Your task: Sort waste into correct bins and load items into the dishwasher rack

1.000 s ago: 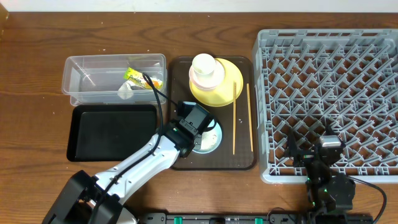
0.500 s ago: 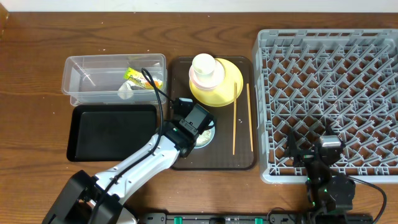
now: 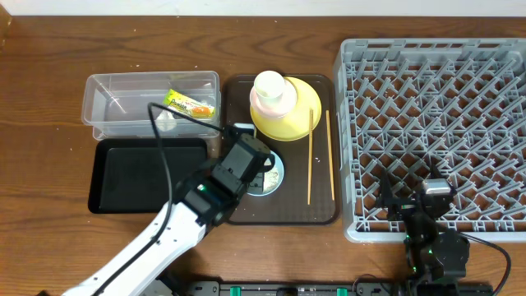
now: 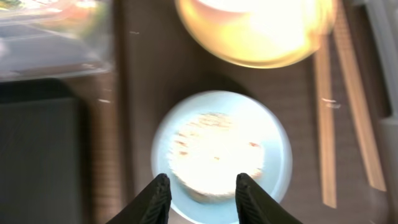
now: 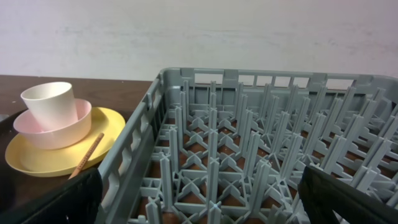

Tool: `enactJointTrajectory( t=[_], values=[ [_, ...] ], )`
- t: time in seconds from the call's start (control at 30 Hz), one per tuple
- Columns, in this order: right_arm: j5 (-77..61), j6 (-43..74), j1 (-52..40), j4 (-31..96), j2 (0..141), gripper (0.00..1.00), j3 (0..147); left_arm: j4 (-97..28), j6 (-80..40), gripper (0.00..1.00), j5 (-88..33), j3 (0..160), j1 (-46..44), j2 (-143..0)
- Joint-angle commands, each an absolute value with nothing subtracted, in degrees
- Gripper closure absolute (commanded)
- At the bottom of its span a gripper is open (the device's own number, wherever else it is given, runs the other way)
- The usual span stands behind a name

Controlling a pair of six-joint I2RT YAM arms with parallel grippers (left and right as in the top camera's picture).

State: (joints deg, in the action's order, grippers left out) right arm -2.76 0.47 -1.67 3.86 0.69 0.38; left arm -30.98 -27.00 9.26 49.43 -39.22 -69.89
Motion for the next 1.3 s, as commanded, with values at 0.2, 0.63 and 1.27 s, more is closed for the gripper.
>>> enactJointTrajectory(
  t=[0.2, 0.63, 1.27],
  values=[
    [-2.4, 1.3, -1.7, 4.1, 0.4, 0.01, 0.3, -31.0, -27.7, 0.64, -4.2, 50.8, -39.4, -68.5],
    [-2.4, 1.3, -1.7, 4.1, 0.4, 0.01, 0.3, -41.1, -27.4, 0.65, -5.4, 62.8, -39.4, -73.9],
    [-2.4, 1.3, -1.7, 4.1, 0.4, 0.01, 0.3, -41.7, -26.8, 0.58, -3.7, 64.2, -44.1, -86.5]
  ],
)
